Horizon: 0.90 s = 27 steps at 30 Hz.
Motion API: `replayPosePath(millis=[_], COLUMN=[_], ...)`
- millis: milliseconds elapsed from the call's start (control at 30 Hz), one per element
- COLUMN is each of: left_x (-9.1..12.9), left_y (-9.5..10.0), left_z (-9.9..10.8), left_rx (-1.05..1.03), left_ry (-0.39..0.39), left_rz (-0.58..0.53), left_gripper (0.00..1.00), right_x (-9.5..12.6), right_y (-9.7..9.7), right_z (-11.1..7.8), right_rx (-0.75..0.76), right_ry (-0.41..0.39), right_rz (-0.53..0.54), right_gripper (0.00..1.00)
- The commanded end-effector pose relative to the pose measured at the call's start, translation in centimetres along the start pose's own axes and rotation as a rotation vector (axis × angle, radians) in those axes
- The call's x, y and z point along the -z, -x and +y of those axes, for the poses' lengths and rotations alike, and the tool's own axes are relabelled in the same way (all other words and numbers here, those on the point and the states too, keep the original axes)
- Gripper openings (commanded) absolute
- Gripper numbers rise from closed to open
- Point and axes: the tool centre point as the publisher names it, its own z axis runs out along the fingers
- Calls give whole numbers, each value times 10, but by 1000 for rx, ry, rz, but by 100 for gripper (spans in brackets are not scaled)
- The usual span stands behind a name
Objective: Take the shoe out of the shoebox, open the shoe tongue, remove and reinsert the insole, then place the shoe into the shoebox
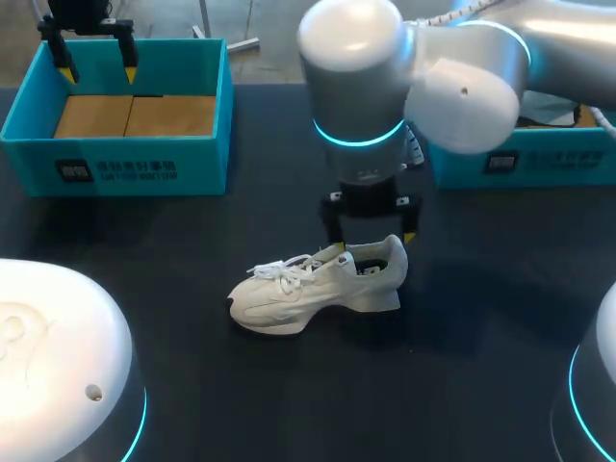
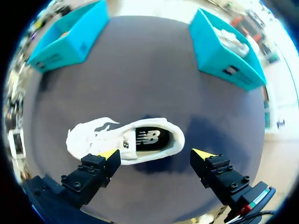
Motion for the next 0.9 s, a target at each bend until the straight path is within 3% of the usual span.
replayPosePath(millis=[33, 300, 500, 900], left_x=[0, 0, 0, 0], left_y=[0, 0, 0, 0], left_z=[0, 0, 0, 0], left_rx=[0, 0, 0, 0], left_ry=[0, 0, 0, 0], left_rz=[0, 0, 0, 0], left_gripper=[100, 100, 100, 100], right_x=[2, 1, 1, 1], right_y=[7, 3, 12, 16], right_z=[2, 19, 31, 34], right_rx=[390, 665, 866, 888], right_ry=[66, 77, 102, 107], right_rz=[187, 273, 365, 374], right_gripper=[100, 100, 100, 100])
